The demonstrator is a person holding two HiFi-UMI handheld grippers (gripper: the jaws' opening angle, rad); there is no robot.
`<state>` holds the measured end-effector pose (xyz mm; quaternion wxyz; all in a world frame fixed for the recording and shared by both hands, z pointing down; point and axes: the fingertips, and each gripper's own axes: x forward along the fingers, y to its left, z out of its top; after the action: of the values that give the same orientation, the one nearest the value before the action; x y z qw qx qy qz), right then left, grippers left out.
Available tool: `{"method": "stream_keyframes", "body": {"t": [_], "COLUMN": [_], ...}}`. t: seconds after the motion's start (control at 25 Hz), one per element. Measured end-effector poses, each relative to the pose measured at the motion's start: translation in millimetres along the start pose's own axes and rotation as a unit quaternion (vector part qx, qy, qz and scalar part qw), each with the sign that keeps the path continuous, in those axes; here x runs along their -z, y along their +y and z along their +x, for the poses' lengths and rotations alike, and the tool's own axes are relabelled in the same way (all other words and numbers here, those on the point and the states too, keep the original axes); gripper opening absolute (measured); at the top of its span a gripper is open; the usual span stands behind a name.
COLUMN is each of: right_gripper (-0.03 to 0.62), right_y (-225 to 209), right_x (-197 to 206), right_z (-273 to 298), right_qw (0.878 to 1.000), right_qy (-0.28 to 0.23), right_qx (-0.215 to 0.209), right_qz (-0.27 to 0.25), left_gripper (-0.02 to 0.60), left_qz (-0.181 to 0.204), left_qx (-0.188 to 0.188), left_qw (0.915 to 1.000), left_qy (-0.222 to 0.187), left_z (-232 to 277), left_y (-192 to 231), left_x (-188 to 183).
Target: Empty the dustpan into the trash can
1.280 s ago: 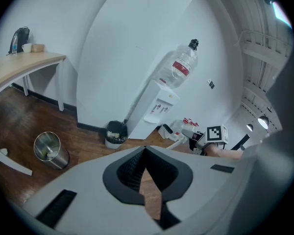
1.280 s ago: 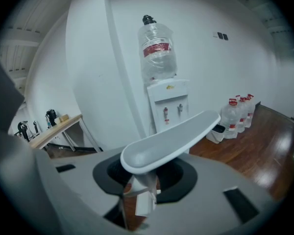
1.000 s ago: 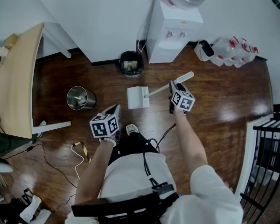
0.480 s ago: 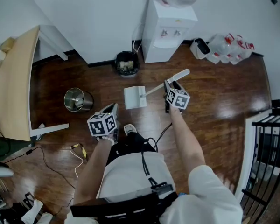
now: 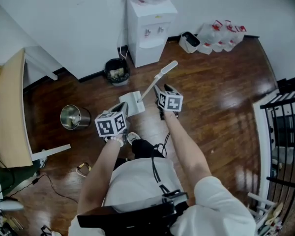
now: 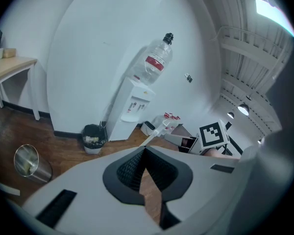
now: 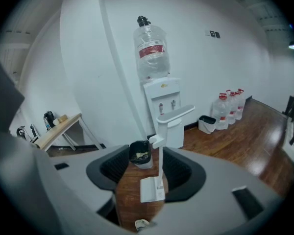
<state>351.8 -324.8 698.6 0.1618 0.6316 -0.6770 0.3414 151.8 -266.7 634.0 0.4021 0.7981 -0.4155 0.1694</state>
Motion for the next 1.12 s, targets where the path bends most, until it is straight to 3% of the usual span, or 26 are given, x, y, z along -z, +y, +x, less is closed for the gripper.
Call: {"method": "stream_keyframes", "body": {"t": [0.04, 0.24, 0.48, 0.72, 1.12], "right_gripper": [0.235, 0.002, 0.002, 0.000, 0.002], "right_y": [7, 41, 92, 136, 155], "right_x": [1, 11, 61, 102, 132], "right_z": [-9, -73, -155, -228, -308], "right_qw": [1.000, 1.000, 0.999, 0.996, 0.988], "right_qy": [0.001, -0.010, -0.021, -0.029, -0.040], "right_qx": [-0.007, -0.023, -0.040, -0.065, -0.135], "right_qz": [0.001, -0.002, -0.018, -0.045, -0.056], "left_gripper": [-0.002, -0.002, -0.002, -0.002, -0.002], "left_qz": [0.006, 0.033, 0.051, 0.062, 0.041], "left_qx": [0.004, 0.026, 0.070, 0.087, 0.068], "left_qw": [1.0000, 0.9991, 0.9962, 0.9939, 0.9928], "left_qy": [0.001, 0.000, -0.011, -0.026, -0.090], "left_z": [-2, -27, -81, -137, -203], "left_y": [-5, -30, -53, -73, -103], "left_x": [1, 15, 62, 109, 133]}}
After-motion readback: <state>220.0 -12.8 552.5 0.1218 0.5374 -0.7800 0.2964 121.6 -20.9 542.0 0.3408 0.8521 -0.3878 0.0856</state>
